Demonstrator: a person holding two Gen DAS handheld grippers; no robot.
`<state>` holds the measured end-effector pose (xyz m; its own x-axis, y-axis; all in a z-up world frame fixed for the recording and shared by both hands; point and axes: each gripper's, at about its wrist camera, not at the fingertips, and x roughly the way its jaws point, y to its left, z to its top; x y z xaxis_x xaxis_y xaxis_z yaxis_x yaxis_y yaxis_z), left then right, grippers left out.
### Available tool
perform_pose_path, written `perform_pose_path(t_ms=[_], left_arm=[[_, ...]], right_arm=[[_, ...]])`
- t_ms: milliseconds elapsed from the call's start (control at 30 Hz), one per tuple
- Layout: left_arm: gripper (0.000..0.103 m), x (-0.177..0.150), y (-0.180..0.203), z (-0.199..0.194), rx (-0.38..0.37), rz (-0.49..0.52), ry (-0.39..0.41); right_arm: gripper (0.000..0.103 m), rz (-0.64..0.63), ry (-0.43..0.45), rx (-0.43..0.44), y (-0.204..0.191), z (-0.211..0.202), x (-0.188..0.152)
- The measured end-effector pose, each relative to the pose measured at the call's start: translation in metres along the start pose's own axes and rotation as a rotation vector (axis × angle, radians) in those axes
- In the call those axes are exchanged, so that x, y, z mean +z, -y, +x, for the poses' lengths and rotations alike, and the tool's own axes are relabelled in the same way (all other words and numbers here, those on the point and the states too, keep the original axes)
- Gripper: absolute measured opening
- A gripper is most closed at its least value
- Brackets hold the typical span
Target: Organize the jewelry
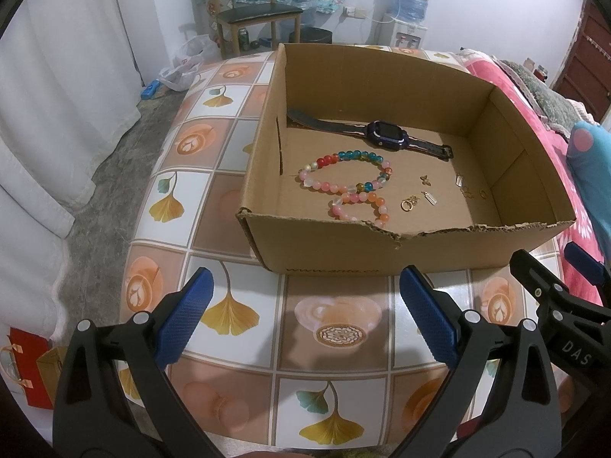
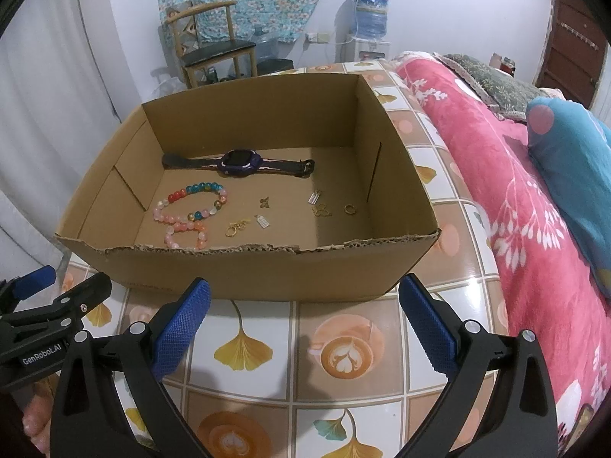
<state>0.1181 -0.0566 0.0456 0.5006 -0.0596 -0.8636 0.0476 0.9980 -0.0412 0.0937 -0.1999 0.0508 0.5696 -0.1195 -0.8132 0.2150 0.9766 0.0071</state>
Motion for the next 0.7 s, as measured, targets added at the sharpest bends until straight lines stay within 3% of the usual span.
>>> perform_pose_path(t_ms=[700], left_arm=[[0.095,0.0005,-0.0025,0.0011,-0.002,0.000,-0.001]], right_arm=[[0.096,-0.002,-0.003,-0.001,-0.0005,0.0004,0.0000]])
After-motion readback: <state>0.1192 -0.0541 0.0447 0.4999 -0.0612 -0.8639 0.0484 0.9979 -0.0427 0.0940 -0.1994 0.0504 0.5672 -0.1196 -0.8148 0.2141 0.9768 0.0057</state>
